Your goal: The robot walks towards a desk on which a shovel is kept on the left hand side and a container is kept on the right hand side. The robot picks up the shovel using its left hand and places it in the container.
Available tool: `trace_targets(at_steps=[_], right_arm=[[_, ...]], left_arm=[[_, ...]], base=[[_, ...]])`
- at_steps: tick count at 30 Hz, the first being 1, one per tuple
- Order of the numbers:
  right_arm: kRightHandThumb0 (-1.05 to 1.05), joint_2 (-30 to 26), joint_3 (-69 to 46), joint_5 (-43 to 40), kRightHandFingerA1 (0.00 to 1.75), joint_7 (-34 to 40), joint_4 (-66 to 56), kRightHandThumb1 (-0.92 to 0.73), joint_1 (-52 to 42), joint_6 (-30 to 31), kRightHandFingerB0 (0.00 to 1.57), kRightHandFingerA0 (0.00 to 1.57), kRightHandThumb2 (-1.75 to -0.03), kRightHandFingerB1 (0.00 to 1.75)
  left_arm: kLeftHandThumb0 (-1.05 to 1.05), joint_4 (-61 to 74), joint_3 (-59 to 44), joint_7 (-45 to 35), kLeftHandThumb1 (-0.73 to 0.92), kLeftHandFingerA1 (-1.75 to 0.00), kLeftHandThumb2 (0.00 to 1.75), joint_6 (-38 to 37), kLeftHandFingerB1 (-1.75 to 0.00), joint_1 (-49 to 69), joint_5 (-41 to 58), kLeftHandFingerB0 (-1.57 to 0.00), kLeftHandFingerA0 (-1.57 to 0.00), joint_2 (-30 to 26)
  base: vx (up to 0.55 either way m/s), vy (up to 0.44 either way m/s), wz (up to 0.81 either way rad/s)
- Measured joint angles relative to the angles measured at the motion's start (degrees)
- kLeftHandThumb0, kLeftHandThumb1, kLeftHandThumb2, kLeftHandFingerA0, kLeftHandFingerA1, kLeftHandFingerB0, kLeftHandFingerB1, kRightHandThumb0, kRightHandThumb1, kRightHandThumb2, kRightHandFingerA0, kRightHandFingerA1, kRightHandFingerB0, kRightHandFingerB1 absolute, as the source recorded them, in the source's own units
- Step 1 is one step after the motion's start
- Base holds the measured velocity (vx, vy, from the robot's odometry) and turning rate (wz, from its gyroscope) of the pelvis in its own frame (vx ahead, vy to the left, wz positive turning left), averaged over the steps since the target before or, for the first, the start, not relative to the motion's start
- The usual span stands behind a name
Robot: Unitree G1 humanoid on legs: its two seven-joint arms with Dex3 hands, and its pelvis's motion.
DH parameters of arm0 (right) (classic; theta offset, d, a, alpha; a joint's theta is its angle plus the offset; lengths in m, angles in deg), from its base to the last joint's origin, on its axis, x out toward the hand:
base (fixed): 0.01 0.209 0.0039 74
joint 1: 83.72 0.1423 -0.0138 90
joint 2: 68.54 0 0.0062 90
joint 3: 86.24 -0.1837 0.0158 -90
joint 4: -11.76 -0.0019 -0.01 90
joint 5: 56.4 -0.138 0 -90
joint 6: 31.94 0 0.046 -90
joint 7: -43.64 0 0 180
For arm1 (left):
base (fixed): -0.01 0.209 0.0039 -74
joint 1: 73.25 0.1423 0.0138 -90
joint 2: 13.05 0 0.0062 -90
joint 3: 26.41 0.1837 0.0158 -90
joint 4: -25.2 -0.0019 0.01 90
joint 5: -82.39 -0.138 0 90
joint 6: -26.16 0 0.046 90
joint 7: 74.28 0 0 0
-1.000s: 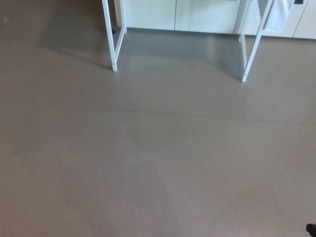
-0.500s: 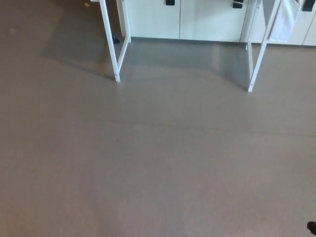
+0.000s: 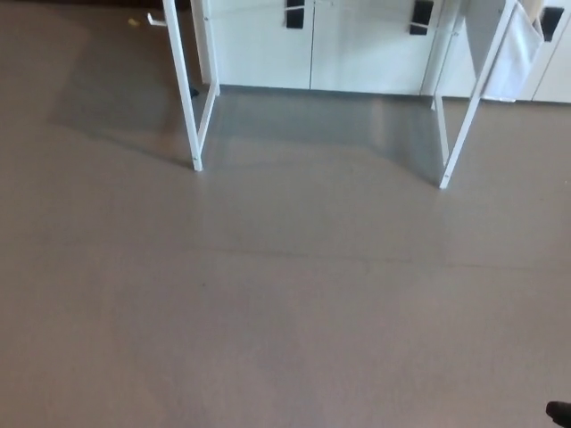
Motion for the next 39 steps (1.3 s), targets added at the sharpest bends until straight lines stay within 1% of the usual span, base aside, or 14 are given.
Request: trace_targets(at_steps=[1,2,3,4,8,11,14,19,20,24,27,33,34,39], right_arm=[[-0.37,0.0,0.01,0.11,0.53,0.02,0.11,-0.47,-0.05,-0.01,0.62,0.84,-0.54,0.47],[-0.36,0.0,0.02,0.2,0.53,0.02,0.16,-0.48,-0.07,-0.01,0.61,0.84,-0.54,0.47],[-0.36,0.0,0.04,0.31,0.53,0.04,0.19,-0.48,-0.07,-0.02,0.61,0.84,-0.54,0.47],[-0.36,0.0,0.08,0.42,0.52,0.06,0.19,-0.48,-0.09,-0.02,0.61,0.84,-0.54,0.46],[-0.38,-0.05,0.28,0.96,0.52,0.15,0.27,-0.48,-0.57,-0.13,0.6,0.84,-0.54,0.45],[-0.38,-0.43,0.31,1.24,0.52,0.25,0.7,-0.48,-0.5,-0.44,0.6,0.84,-0.54,0.45],[-0.38,-0.68,0.36,1.41,0.52,0.29,0.76,-0.48,-0.36,-0.64,0.6,0.84,-0.54,0.45],[-0.38,-0.72,0.49,1.54,0.52,0.29,0.79,-0.48,-0.07,-1.02,0.6,0.84,-0.54,0.45],[-0.39,-0.73,0.49,1.54,0.52,0.3,0.79,-0.49,-0.11,-1.06,0.6,0.84,-0.54,0.45],[-0.38,-1.07,0.66,1.95,0.52,0.28,1.5,-0.49,-0.77,-1.18,0.61,0.83,-0.54,0.45],[-0.39,-1.06,1.1,1.99,0.51,0.09,1.57,-0.5,0.3,-1.78,0.6,0.83,-0.54,0.44],[-0.37,-1.07,1.54,2.38,0.53,0.06,1.69,-0.5,-0.23,-1.86,0.6,0.83,-0.54,0.46],[-0.37,-1.07,1.57,2.43,0.53,0.04,1.7,-0.5,-0.24,-1.86,0.59,0.82,-0.55,0.46],[-0.41,-0.93,2.06,2.97,0.52,0.03,2.31,-0.5,-0.01,-1.87,0.6,0.82,-0.55,0.45]], left_arm=[[-0.16,0.28,0.16,0.11,0.67,-0.45,0.6,0.0,-0.38,0.24,-0.07,-0.34,-0.38,0.0],[-0.14,0.43,0.23,0.18,0.45,-0.58,0.95,0.0,-0.54,0.36,-0.09,-0.23,-0.28,0.0],[-0.14,0.62,0.37,0.33,0.45,-0.58,0.95,0.0,-0.54,0.6,-0.13,-0.23,-0.28,0.0],[-0.17,0.71,0.46,0.45,0.67,-0.45,0.6,-0.01,-0.38,0.79,-0.16,-0.34,-0.38,0.0],[-0.16,0.71,0.77,0.83,0.67,-0.46,0.61,-0.02,-0.38,1.62,-0.38,-0.34,-0.38,0.05],[-0.16,0.93,1.3,0.83,0.67,-0.46,0.61,-0.32,-0.38,0.99,-0.48,-0.34,-0.38,0.46],[-0.16,0.92,1.35,0.87,0.67,-0.46,0.61,-0.48,-0.38,1.22,-0.51,-0.34,-0.38,0.47],[-0.16,0.8,1.37,0.91,0.67,-0.46,0.61,-0.49,-0.38,2.0,-0.55,-0.34,-0.38,0.47],[-0.18,0.8,1.37,0.91,0.67,-0.45,0.59,-0.49,-0.37,1.99,-0.55,-0.36,-0.41,0.47],[-0.21,-0.37,1.47,1.32,0.66,-0.44,0.59,-0.72,-0.37,1.79,-0.98,-0.35,-0.42,0.38],[-0.19,-0.74,1.6,1.81,0.68,-0.45,0.6,-1.45,-0.37,1.09,-1.56,-0.34,-0.39,-0.12],[-0.19,-1.71,2.1,1.99,0.67,-0.45,0.59,-2.09,-0.37,0.73,-2.09,-0.35,-0.39,-0.34],[-0.2,-1.74,2.22,2.03,0.66,-0.45,0.6,-2.18,-0.37,0.82,-2.15,-0.37,-0.41,-0.34],[-0.18,-2.14,3.11,2.55,0.66,-0.47,0.62,-3.16,-0.38,0.89,-2.73,-0.34,-0.38,0.04]], base=[[0.27,0.046,0.1],[0.26,0.017,0.12],[0.29,-0.025,0.16],[0.16,-0.069,0.13],[0.34,-0.161,0.17],[0.33,0.138,0.72],[0.27,-0.141,0.27],[0.28,-0.031,-0.11],[0.31,0.096,-0.23],[0.45,0.165,-0.21],[0.46,0.166,-0.6],[0.33,0.074,0.08],[0.27,-0.069,0.16],[0.32,-0.162,0.12]])
